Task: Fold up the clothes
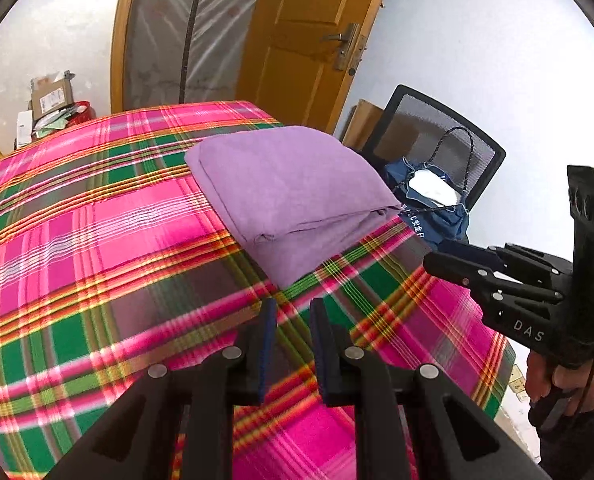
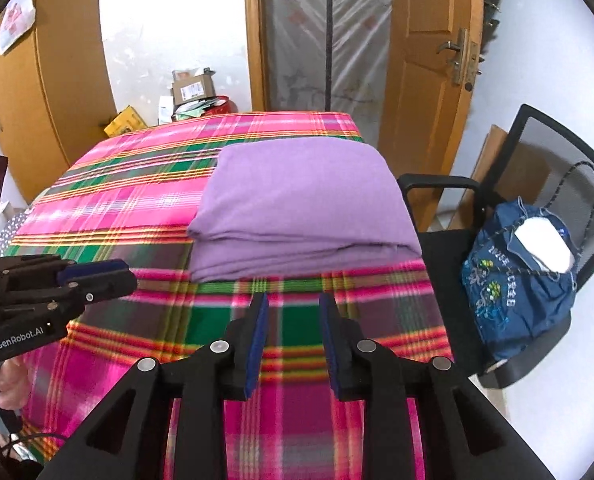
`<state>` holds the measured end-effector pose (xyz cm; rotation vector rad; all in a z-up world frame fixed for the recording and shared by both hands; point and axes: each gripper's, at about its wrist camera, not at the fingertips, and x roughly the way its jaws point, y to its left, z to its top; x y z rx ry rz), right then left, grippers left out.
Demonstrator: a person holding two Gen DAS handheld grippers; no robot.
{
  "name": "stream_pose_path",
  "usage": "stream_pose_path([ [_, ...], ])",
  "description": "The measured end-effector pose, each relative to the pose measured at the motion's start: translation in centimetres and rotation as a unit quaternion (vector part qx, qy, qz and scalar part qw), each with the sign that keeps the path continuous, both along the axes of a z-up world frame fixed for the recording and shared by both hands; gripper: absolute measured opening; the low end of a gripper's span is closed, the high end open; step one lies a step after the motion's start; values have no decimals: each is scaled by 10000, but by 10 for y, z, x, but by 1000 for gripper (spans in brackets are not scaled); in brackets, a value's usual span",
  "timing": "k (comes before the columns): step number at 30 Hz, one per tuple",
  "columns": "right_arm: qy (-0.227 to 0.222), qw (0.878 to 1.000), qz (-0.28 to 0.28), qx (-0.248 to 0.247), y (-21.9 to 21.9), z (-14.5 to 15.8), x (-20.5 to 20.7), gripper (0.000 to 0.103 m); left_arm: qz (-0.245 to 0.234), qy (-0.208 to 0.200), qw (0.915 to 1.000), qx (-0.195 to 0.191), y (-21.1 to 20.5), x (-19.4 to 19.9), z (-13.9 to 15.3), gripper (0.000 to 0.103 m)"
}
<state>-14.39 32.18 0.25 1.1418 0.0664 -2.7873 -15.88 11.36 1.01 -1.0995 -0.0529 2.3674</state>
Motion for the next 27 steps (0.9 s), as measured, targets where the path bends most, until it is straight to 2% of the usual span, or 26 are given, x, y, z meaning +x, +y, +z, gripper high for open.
stream_pose_path([
  [13, 145, 9998, -32, -91, -10, 9, 61, 27, 266, 232, 9993, -112, -10, 58, 14, 17],
  [27, 173, 9998, 12, -69, -29, 7, 85, 27, 486, 321, 9981, -176, -24, 95, 18, 17],
])
